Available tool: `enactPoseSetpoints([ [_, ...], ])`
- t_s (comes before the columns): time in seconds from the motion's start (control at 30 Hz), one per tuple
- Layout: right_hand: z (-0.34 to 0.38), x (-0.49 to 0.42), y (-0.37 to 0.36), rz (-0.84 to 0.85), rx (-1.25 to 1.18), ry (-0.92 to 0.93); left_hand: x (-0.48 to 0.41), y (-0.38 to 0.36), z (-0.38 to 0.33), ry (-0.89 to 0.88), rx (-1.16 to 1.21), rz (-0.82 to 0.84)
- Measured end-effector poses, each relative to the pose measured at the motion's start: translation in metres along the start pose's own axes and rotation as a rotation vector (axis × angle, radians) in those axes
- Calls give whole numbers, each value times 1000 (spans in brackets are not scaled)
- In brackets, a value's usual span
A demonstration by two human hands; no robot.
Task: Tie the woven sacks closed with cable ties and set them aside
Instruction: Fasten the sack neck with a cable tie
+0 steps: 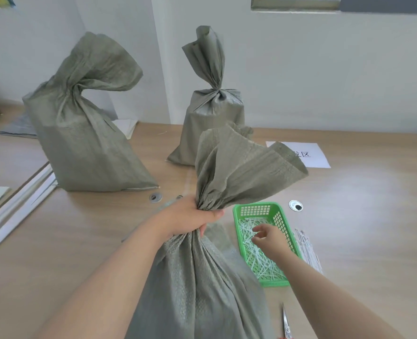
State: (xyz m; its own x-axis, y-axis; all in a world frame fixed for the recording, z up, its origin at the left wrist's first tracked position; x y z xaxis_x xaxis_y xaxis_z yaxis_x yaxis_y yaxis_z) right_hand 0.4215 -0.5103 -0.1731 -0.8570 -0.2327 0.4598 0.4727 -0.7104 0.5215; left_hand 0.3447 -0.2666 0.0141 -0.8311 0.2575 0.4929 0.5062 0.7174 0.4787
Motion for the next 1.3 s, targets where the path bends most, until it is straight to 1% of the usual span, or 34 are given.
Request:
enactPoseSetpoints([
  [0.13, -35, -12, -13, 64, 197, -122, -4, 3, 3, 9, 16, -5],
  [0.2, -48, -15, -16, 63, 213, -148, -4, 3, 3, 9, 6, -6],
  [0.27, -55, -15, -15, 37, 219, -130, -6, 4, 4, 2, -4, -13],
  [0.33, -59, -14, -6, -35, 249, -94, -7, 5, 5, -2, -9, -9],
  [0.43, -68, -16, 22, -209, 263, -56, -11, 7, 5, 1, -18, -16],
  [0.5, -78, -17, 43, -317, 212, -80, -13, 7, 3, 1, -22, -16],
  [0.57, -93, -17, 63, -363, 174, -147, -16, 7, 2, -4, -10, -13],
  [0.67, -122, -15, 79, -328, 130, -293, -18, 8, 5, 9, -6, -25],
  [0.73, -143, -15, 81, -254, 111, -381, -19, 8, 6, 10, 2, -20],
  [0.83, -161, -14, 72, -149, 122, -448, -22, 8, 10, 14, -9, -12],
  [0.9, -165, -13, 65, -124, 147, -465, -23, 8, 11, 11, -20, -8],
  [1.17, -160, -12, 63, -147, 150, -466, -20, 7, 13, -1, -21, -17],
  [1.3, -154, -2, 68, -169, 146, -438, -16, 7, 12, -4, -28, -9],
])
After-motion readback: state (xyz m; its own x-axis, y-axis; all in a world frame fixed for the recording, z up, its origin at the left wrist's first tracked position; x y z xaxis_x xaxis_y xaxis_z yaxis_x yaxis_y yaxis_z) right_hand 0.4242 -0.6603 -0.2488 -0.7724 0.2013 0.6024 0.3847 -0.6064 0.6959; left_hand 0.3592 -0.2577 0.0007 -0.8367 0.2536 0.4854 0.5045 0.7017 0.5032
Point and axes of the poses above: each hand's wrist, its own x-axis away from the middle knuckle, its own y-axis out of the back of the hand, z = x × y, the point moved 1 cm from there along -x, towards the middle knuckle, and after that the axes turned 13 degrees about z, right-handed, at the moved point
